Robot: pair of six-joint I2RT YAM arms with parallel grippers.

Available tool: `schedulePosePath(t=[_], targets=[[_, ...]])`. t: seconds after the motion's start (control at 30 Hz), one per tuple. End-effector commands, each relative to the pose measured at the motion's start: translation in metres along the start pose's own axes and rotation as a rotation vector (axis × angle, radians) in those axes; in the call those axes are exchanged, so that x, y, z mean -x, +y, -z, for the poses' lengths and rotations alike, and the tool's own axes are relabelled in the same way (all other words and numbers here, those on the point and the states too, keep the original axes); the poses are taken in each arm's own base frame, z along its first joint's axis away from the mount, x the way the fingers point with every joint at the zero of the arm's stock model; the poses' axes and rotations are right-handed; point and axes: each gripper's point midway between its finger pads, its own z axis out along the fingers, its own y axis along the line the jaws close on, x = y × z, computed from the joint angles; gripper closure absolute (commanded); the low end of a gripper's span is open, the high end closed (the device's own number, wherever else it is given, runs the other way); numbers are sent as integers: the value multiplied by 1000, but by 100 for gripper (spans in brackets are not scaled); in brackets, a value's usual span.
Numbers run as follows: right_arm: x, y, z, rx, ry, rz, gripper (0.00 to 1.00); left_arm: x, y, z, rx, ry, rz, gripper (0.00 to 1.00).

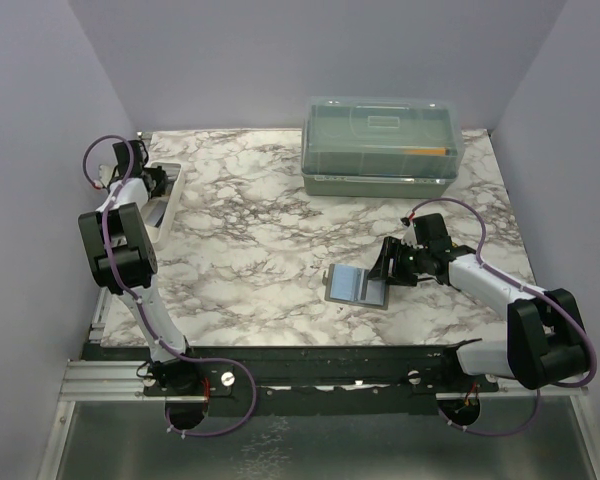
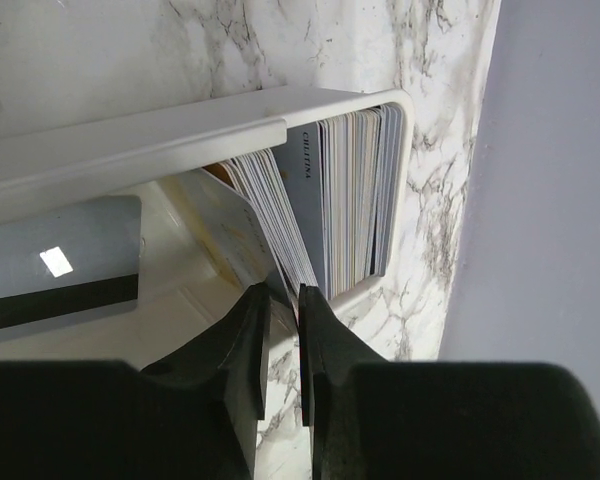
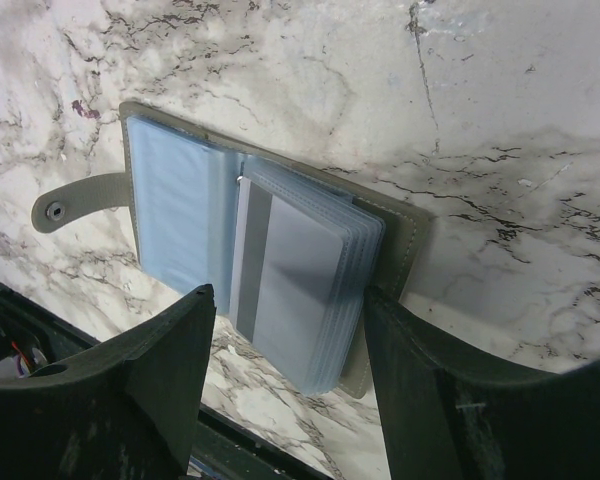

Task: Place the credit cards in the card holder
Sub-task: Pick up the credit card from the storage box.

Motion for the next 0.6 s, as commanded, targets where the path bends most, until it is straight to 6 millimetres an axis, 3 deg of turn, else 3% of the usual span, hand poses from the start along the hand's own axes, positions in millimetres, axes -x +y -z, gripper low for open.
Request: schedulePosePath(t=[0.0,0.33,0.43,0.57], targets=[[7,10,4,34,-20,26,36,20,-37,30,-100,-60,-12,80],[7,10,5,36,-22,26,36,14,-39,40,-79,-16,30,92],[7,10,6,34,-23,26,36,13,-41,49,-80,-10,37,99],[7,10,6,34,-23,25,36,15,-43,63,-82,-16,37,100]])
